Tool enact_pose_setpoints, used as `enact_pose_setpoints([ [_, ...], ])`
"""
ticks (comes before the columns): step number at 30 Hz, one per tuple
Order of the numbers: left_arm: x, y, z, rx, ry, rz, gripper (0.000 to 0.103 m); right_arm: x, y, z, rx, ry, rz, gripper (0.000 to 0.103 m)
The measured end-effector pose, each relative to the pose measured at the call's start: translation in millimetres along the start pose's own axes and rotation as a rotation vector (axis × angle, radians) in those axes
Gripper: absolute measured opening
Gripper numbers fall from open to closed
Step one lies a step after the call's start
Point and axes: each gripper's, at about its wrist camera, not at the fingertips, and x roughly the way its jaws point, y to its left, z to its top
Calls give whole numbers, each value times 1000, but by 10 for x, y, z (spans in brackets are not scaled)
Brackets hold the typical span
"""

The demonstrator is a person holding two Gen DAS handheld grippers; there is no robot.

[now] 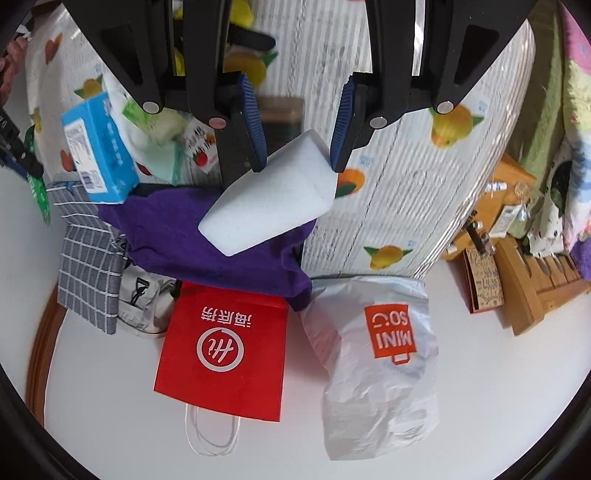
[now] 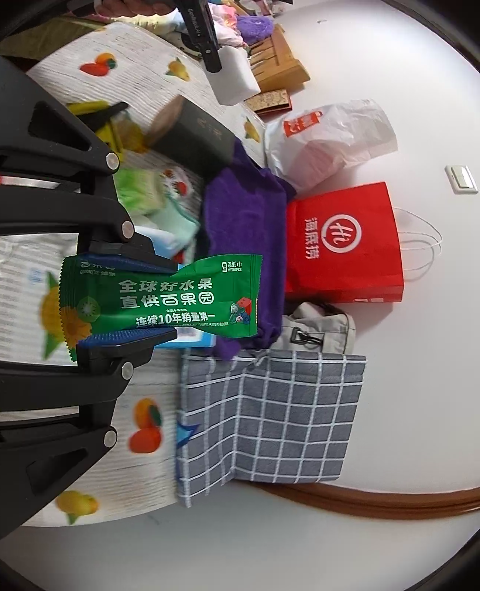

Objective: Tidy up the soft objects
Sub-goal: 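Carry the packet and sponge block onto the purple towel and open both tools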

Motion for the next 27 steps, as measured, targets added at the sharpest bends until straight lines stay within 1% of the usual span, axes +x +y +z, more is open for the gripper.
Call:
enact_pose_setpoints([
  [5, 213, -133, 199, 29, 8, 5, 34, 306, 19, 236, -6, 8, 11, 29],
  [13, 579, -288, 533, 22, 21, 9, 34, 738, -1, 509, -4, 25, 10, 29],
  [18, 815, -359, 725, 22, 29, 18, 34, 1028, -65, 669, 17, 54, 24, 29],
  [27, 1318, -496, 1010, 25, 61, 27, 34, 1503, -74, 924, -1, 102, 34, 29],
])
